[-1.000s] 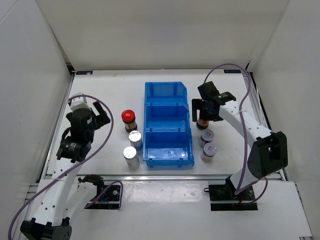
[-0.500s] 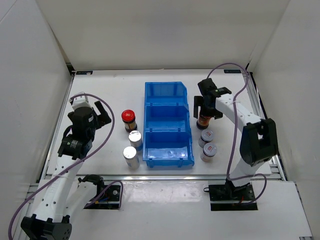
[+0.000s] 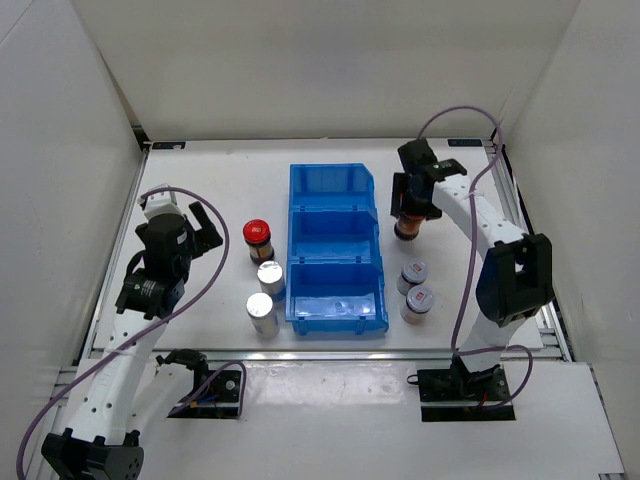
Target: Organize the condiment bottles
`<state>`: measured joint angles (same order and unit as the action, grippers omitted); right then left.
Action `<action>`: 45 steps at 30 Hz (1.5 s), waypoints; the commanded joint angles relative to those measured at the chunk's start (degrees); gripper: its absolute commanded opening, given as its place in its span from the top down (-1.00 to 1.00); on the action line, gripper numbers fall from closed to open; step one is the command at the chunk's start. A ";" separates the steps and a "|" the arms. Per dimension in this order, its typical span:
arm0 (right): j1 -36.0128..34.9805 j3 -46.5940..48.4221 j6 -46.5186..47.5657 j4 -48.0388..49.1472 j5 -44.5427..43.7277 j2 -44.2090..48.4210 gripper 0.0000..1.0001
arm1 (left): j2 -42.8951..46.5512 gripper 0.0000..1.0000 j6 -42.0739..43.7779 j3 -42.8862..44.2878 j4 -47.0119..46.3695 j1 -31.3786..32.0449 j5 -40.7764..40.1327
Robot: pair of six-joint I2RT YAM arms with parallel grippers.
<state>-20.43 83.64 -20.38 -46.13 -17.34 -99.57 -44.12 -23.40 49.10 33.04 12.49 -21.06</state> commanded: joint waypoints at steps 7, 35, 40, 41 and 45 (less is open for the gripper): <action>-6.10 27.70 4.03 3.77 -3.14 -4.39 0.99 | -0.71 -1.00 0.19 -0.32 0.27 0.17 0.32; -11.65 39.24 4.12 -0.54 -7.78 -21.91 -1.00 | -6.95 -1.00 3.00 0.73 -0.78 0.17 4.98; -11.65 32.41 4.12 -1.07 -12.97 -7.86 -1.00 | -5.90 -1.00 4.84 -0.49 -2.53 1.21 6.81; -11.65 30.21 4.12 -1.07 -12.98 -2.87 -1.00 | -5.89 -1.00 5.64 -0.50 -3.32 1.74 6.82; -11.65 15.27 2.80 0.77 -9.30 10.07 -1.00 | -8.08 -1.00 6.26 1.34 -4.91 1.75 14.00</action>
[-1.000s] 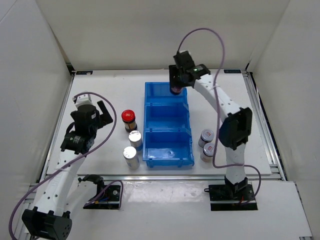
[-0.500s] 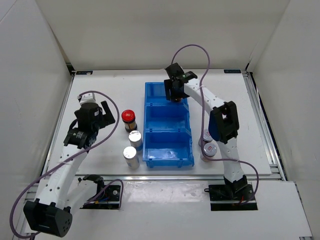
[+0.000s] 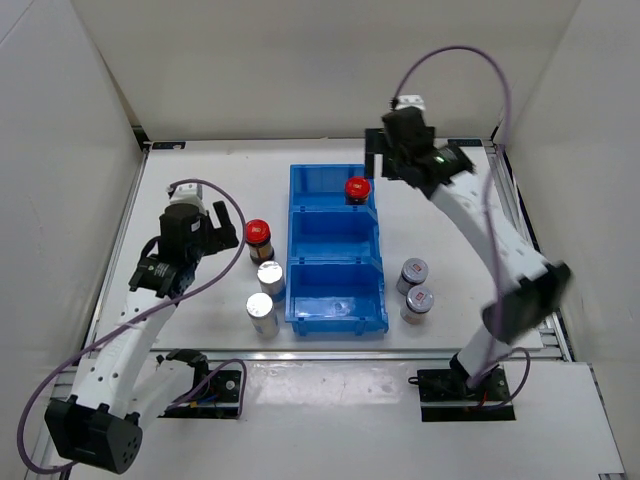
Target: Organize the condiment bottles
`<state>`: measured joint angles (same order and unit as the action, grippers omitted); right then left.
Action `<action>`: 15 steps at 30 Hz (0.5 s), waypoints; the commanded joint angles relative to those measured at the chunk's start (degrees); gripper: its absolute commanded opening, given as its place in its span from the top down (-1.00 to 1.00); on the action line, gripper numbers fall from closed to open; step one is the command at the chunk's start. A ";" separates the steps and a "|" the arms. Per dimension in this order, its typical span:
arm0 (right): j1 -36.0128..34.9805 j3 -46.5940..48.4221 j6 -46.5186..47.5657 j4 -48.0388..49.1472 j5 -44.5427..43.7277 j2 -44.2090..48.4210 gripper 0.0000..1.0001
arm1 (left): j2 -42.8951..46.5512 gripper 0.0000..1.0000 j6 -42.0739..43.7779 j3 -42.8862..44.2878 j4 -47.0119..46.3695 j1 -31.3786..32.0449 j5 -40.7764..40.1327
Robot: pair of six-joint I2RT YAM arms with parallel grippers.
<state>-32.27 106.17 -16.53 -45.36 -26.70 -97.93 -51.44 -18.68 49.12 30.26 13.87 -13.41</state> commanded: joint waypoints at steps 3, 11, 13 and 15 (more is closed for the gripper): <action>0.19 -17.01 -1.04 3.79 7.43 16.35 -1.00 | -4.97 -1.00 1.01 5.45 -2.14 0.99 7.87; 0.19 -28.01 -0.34 1.95 17.19 28.75 -1.00 | -20.26 -1.00 3.29 14.49 -2.66 7.04 5.42; 0.19 -30.05 -0.34 1.42 18.00 31.55 -1.00 | -24.31 -1.00 3.82 15.65 -2.66 8.27 4.71; 0.19 -32.60 -0.34 0.90 18.52 33.23 -1.00 | -27.03 -1.00 3.82 15.65 -2.66 8.28 3.92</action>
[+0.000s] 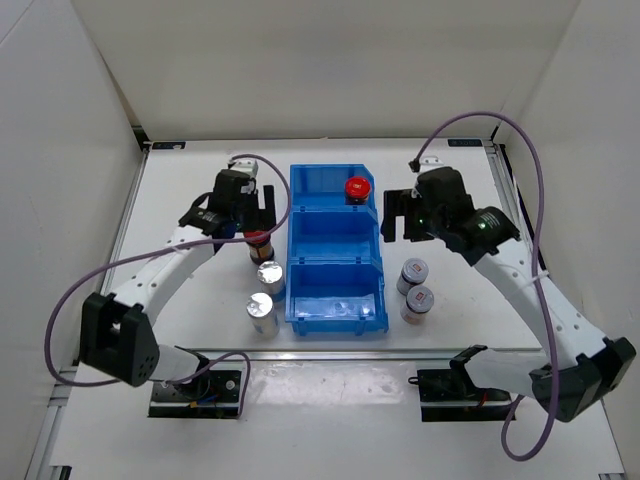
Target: Organize the condiment bottles
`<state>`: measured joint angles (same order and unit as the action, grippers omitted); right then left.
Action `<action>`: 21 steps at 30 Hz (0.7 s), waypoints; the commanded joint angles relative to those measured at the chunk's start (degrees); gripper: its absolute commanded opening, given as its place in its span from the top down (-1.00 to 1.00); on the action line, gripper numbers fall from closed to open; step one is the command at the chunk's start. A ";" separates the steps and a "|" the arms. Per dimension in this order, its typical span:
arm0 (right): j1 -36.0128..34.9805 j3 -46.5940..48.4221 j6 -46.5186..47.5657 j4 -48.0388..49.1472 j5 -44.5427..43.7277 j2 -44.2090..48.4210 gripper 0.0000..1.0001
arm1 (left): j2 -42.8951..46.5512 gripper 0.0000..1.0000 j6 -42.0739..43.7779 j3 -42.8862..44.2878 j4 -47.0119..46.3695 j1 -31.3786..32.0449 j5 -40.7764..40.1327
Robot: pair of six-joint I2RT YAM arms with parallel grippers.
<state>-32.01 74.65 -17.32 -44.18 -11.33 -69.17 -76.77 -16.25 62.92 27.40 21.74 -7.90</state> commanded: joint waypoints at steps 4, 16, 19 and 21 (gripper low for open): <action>-0.07 -2.93 0.45 -1.51 3.77 6.41 -1.00 | -5.14 -1.00 -0.01 1.86 0.81 0.41 -2.12; -1.13 -4.69 -0.08 -2.04 5.62 9.57 -1.00 | -11.55 -0.32 -5.45 0.54 0.82 0.94 -4.48; -1.13 -5.21 -0.61 -2.66 4.48 10.89 -1.00 | -11.56 0.28 -5.98 2.90 3.00 0.94 -6.06; -1.13 -5.75 -1.14 -3.19 4.48 12.21 -1.00 | -8.84 0.56 -5.99 4.84 3.63 1.47 -8.17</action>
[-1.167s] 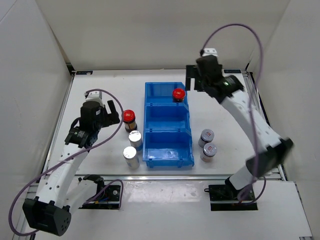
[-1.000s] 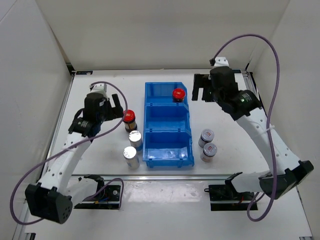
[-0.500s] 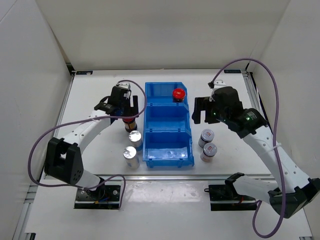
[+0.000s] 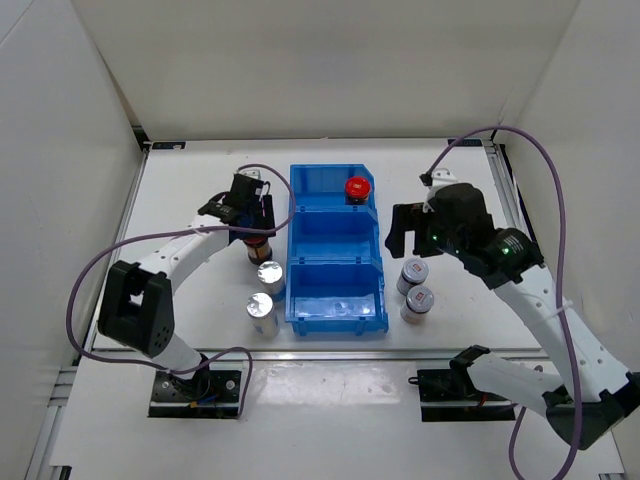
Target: Organize the condiment bottles
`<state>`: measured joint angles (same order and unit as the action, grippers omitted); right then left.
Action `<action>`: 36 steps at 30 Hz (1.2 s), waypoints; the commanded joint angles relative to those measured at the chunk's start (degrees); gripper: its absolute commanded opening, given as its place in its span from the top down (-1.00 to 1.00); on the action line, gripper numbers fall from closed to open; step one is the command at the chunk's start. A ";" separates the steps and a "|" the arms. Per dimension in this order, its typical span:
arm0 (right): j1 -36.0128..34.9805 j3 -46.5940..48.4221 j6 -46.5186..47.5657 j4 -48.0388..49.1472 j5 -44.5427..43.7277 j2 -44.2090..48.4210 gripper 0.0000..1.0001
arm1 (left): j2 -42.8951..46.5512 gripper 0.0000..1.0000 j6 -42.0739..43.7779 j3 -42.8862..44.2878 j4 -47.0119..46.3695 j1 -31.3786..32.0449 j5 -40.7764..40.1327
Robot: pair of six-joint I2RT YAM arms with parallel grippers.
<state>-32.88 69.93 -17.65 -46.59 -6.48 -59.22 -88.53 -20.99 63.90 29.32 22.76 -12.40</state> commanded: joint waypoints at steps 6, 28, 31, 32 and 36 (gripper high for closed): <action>-0.25 -2.07 -2.74 -4.04 -3.18 5.26 -1.00 | 6.71 0.79 0.69 20.54 5.66 1.66 -7.98; -0.25 -5.76 -1.60 -8.17 -7.41 9.65 -1.00 | -34.32 0.79 3.06 53.08 1.35 11.16 -7.55; -0.25 -6.47 -2.21 -8.17 -7.41 9.66 -1.00 | -36.27 0.72 2.54 54.58 1.35 11.69 -8.07; -0.25 -7.08 -2.82 -8.17 -7.41 9.65 -1.00 | -36.88 0.65 2.54 54.58 1.35 11.69 -8.07; -0.25 -7.79 -5.99 -8.17 -8.46 3.95 -1.00 | -36.89 -0.62 2.62 54.58 1.35 11.69 -7.46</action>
<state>-32.88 63.07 -20.93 -54.57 -13.61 -52.21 -128.84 -18.04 115.24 33.45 33.93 -20.14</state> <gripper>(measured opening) 0.998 0.800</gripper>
